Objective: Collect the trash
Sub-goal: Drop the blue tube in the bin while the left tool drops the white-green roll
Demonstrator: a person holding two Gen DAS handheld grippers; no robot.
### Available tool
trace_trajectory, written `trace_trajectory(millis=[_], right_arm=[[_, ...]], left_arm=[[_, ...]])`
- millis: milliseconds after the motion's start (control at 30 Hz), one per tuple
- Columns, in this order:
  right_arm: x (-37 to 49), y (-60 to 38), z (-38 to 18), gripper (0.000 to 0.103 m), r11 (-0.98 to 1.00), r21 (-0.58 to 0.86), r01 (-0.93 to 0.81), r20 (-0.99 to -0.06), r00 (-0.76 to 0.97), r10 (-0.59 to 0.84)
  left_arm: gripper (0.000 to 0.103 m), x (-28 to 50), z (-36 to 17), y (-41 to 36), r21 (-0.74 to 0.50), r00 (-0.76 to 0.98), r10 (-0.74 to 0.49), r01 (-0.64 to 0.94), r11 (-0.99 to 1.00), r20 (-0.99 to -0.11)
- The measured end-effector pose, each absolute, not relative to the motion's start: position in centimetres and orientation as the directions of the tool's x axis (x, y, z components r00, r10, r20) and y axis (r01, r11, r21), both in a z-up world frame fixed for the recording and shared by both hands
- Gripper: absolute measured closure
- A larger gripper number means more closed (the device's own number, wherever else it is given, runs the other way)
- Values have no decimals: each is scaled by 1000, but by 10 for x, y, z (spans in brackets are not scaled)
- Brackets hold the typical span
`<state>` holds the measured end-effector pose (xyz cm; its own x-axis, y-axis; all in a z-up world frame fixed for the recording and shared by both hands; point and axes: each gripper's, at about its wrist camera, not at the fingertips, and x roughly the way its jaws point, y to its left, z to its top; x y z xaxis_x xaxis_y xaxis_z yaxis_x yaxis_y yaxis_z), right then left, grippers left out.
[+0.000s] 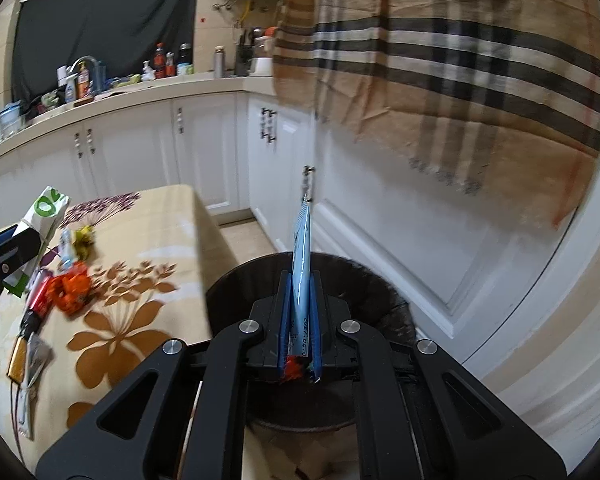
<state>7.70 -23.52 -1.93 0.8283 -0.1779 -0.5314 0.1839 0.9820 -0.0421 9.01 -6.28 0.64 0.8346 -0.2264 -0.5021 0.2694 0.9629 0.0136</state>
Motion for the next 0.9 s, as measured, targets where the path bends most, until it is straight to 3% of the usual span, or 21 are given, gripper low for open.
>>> trace_trajectory(millis=[467,900], right_arm=[[96,-275,-23,94,967,-29,255,-494,837,-235],[116,-293,-47,93,959,-19,282,-525,814,-249]], left_arm=[[74,130,-4,-129,41,819,-277,343,939,-503],[72,161,-26,-171,91,795,-268,373,923,-545]])
